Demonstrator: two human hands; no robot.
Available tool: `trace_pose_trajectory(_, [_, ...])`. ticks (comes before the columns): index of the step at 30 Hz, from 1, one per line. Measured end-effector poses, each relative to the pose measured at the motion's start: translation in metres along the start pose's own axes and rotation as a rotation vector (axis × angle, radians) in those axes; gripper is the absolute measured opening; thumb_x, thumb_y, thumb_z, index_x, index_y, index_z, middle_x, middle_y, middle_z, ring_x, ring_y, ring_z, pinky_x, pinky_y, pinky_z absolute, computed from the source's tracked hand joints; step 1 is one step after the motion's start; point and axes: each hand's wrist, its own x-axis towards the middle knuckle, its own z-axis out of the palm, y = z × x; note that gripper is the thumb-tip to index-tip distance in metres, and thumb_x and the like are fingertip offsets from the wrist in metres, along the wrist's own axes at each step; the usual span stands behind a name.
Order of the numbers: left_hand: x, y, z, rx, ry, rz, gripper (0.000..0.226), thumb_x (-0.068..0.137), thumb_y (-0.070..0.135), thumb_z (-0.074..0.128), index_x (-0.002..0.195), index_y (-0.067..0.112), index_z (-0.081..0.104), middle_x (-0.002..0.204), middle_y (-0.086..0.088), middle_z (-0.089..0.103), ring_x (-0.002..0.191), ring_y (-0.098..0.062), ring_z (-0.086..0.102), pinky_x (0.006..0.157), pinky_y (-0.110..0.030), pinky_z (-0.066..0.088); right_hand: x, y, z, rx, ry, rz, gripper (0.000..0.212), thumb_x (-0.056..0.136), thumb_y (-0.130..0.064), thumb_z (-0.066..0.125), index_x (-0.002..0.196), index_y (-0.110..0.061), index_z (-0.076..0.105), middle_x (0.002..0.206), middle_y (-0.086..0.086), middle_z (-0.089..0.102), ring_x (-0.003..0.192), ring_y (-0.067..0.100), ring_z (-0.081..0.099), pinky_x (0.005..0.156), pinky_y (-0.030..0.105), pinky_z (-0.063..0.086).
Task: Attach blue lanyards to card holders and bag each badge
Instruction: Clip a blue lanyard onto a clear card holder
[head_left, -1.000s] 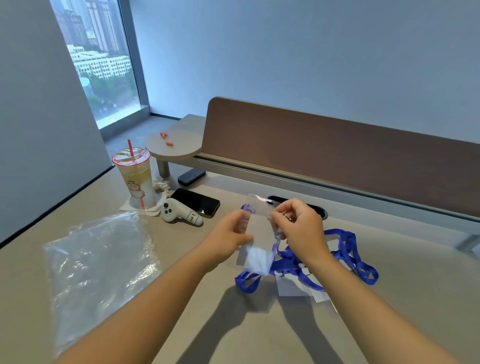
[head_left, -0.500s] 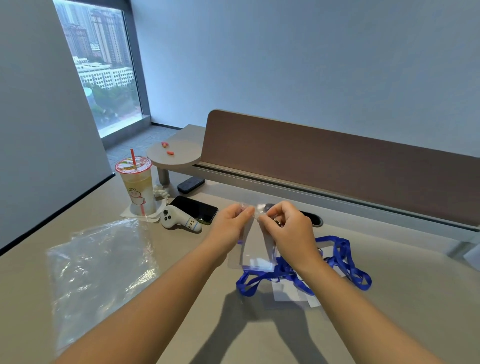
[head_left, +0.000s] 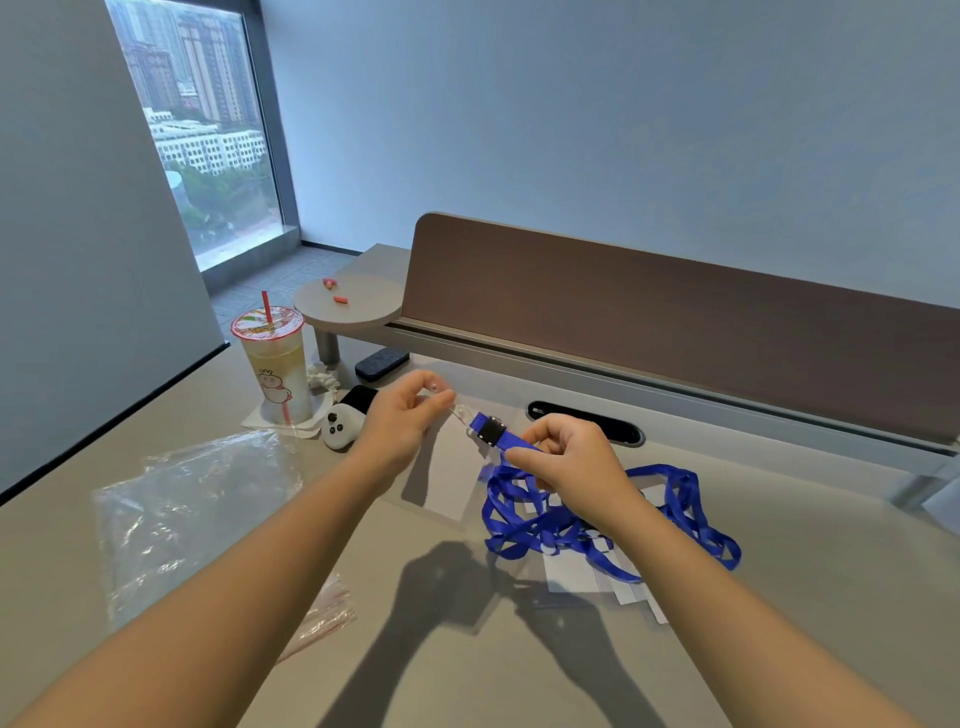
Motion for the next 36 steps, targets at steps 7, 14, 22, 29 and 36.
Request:
trace_pose_trajectory(7, [0.000, 0.004, -0.017, -0.032, -0.061, -0.050, 0.020, 0.092, 0.018, 0.045, 0.074, 0.017, 0.053, 0.062, 0.002, 0.045, 0.057, -0.010, 0.039, 0.054, -0.019, 0.032, 0.001, -0.001, -0.004, 0.048, -0.111, 0.037, 0.022, 0.091, -0.006, 0.045, 0.077, -0.020, 0.054, 0.062, 0.001, 0.052, 0.046, 0.003, 0.052, 0.051, 0.007, 0.045])
trace_pose_trajectory(14, [0.001, 0.015, -0.023, -0.091, -0.107, -0.060, 0.019, 0.094, 0.020, 0.041, 0.080, 0.015, 0.052, 0.062, 0.001, 0.049, 0.042, -0.002, 0.051, 0.036, -0.008, 0.036, 0.009, -0.004, -0.007, 0.027, -0.069, 0.053, 0.022, 0.087, -0.019, 0.056, 0.066, -0.016, 0.056, 0.053, 0.001, 0.048, 0.038, 0.006, 0.040, 0.041, 0.012, 0.039])
trace_pose_trajectory(22, [0.010, 0.046, -0.034, -0.182, -0.237, 0.038, 0.018, 0.093, 0.016, 0.043, 0.080, 0.014, 0.055, 0.044, 0.008, 0.054, 0.038, -0.001, 0.049, 0.039, -0.012, 0.040, 0.020, -0.039, -0.024, 0.122, -0.115, -0.049, 0.019, 0.088, -0.010, 0.053, 0.073, -0.019, 0.059, 0.065, -0.002, 0.055, 0.053, 0.004, 0.049, 0.056, 0.012, 0.044])
trace_pose_trajectory(29, [0.013, 0.061, -0.028, 0.003, -0.410, 0.146, 0.017, 0.090, 0.016, 0.047, 0.078, 0.018, 0.059, 0.045, 0.011, 0.050, 0.037, 0.000, 0.040, 0.042, -0.009, 0.033, 0.023, -0.054, -0.043, 0.056, -0.138, -0.029, 0.013, 0.080, -0.014, 0.063, 0.069, -0.018, 0.057, 0.065, -0.004, 0.057, 0.060, 0.007, 0.051, 0.059, 0.015, 0.043])
trace_pose_trajectory(36, [0.004, 0.050, -0.010, 0.060, -0.543, 0.142, 0.017, 0.088, 0.009, 0.051, 0.075, 0.016, 0.059, 0.045, 0.017, 0.054, 0.041, 0.006, 0.047, 0.044, -0.002, 0.035, 0.022, -0.036, -0.045, 0.266, -0.164, 0.140, 0.010, 0.086, -0.006, 0.054, 0.078, -0.011, 0.058, 0.072, 0.003, 0.057, 0.066, 0.014, 0.053, 0.066, 0.023, 0.045])
